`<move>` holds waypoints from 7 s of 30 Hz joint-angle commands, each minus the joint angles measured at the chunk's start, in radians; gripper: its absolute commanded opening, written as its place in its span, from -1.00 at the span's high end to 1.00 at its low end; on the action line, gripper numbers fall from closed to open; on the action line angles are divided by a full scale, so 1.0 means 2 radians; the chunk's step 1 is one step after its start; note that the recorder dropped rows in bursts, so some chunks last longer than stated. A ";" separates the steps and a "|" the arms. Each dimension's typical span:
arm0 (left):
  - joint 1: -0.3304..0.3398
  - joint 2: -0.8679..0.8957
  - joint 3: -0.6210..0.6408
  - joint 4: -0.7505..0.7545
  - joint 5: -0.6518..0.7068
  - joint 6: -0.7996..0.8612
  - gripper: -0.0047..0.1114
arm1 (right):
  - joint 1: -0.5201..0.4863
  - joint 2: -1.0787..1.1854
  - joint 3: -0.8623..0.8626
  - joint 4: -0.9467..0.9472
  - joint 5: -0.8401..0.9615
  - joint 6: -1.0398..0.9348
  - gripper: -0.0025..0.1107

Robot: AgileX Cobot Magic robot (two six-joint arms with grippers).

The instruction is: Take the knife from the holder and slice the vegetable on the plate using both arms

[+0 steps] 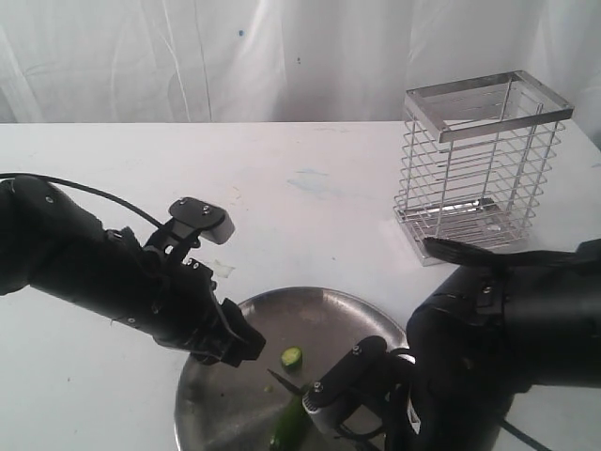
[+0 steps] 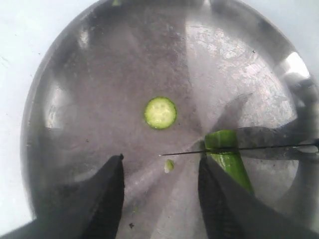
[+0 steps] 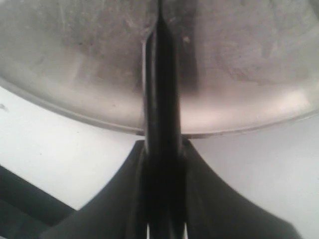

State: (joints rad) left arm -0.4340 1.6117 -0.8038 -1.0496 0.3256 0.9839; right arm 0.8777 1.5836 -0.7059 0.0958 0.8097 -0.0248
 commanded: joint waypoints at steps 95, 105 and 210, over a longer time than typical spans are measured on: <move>-0.069 0.096 0.053 -0.186 -0.126 -0.049 0.92 | 0.000 0.007 -0.030 -0.067 0.167 -0.034 0.96; -0.069 0.096 0.053 -0.186 -0.070 -0.047 0.92 | 0.000 0.007 -0.031 -0.067 0.129 -0.034 0.96; -0.068 -0.063 0.053 -0.113 0.000 -0.044 0.09 | -0.122 -0.505 0.098 0.204 -0.203 -0.091 0.96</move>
State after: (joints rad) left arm -0.5712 1.4945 -0.7049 -1.2739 0.3087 0.8936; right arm 0.6281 0.7019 -0.5348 0.4985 0.3809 -0.2034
